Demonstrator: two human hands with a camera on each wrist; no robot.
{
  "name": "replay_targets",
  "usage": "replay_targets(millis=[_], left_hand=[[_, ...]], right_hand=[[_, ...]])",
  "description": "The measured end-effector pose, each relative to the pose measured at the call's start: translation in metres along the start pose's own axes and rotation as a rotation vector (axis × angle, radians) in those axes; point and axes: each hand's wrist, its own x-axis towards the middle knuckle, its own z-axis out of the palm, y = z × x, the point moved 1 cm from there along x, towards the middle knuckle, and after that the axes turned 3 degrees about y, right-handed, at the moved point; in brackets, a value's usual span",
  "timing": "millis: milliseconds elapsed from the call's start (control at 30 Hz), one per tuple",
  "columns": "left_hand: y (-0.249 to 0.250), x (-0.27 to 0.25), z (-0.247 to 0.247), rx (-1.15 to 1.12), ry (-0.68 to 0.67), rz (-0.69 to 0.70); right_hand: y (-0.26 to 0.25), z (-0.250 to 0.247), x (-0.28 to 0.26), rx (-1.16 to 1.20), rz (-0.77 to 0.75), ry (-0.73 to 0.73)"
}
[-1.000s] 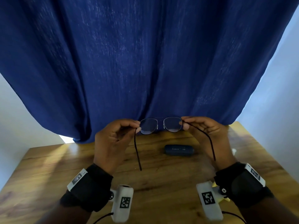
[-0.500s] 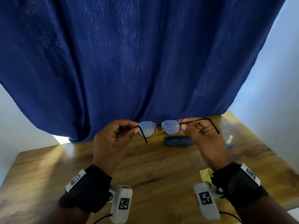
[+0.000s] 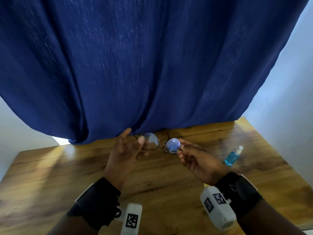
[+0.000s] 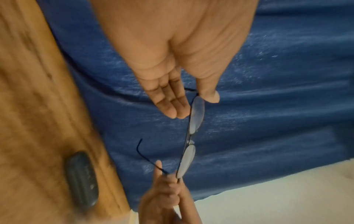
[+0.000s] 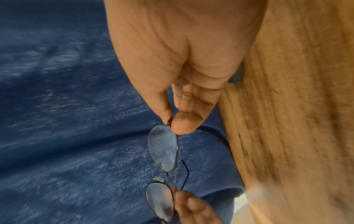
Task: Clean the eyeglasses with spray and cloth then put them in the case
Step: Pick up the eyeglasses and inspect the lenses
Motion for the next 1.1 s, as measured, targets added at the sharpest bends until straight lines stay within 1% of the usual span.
replay_targets(millis=[67, 167, 267, 333, 400, 500, 633, 667, 700, 733, 800, 867, 900, 933, 1000, 1067, 1100], left_hand=[[-0.020, -0.001, 0.007, -0.024, -0.037, -0.088], [-0.047, -0.004, 0.018, -0.035, -0.071, -0.296], [-0.072, 0.000, 0.026, -0.004, 0.017, -0.393], [-0.088, 0.003, 0.030, -0.018, 0.081, -0.454], [-0.102, 0.004, 0.035, -0.027, 0.115, -0.491], [-0.120, 0.005, 0.040, 0.001, 0.161, -0.486], [-0.139, 0.005, 0.033, 0.101, 0.226, -0.468], [-0.141, 0.005, 0.029, 0.145, 0.241, -0.437], [-0.141, 0.007, 0.026, 0.253, 0.245, -0.369], [-0.137, 0.009, 0.023, 0.444, 0.241, -0.259], [-0.129, 0.015, 0.016, 0.913, 0.159, 0.018], [-0.124, 0.023, 0.014, 1.261, -0.007, 0.304], [-0.127, 0.026, 0.017, 1.420, -0.108, 0.399], [-0.129, 0.027, 0.022, 1.572, -0.208, 0.426], [-0.140, 0.025, 0.032, 1.807, -0.406, 0.340], [-0.154, 0.025, 0.037, 1.919, -0.550, 0.233], [-0.160, 0.026, 0.038, 1.950, -0.576, 0.193]], right_hand=[[0.007, -0.008, 0.011, 0.007, 0.065, -0.019], [0.022, -0.017, 0.023, 0.000, 0.138, -0.035], [0.038, -0.026, 0.029, -0.043, 0.199, -0.070], [0.049, -0.037, 0.032, -0.074, 0.242, -0.032], [0.059, -0.049, 0.034, -0.104, 0.285, 0.002], [0.068, -0.067, 0.034, -0.145, 0.341, 0.001], [0.064, -0.093, 0.030, -0.243, 0.345, 0.062], [0.061, -0.100, 0.028, -0.252, 0.338, 0.078], [0.057, -0.107, 0.027, -0.257, 0.329, 0.090], [0.053, -0.114, 0.025, -0.261, 0.318, 0.101], [0.044, -0.126, 0.022, -0.261, 0.297, 0.131], [0.038, -0.137, 0.021, -0.260, 0.281, 0.163], [0.036, -0.142, 0.021, -0.252, 0.274, 0.180], [0.034, -0.147, 0.021, -0.245, 0.269, 0.195], [0.030, -0.155, 0.021, -0.236, 0.260, 0.217], [0.028, -0.163, 0.021, -0.224, 0.251, 0.239], [0.027, -0.167, 0.021, -0.222, 0.247, 0.250]])
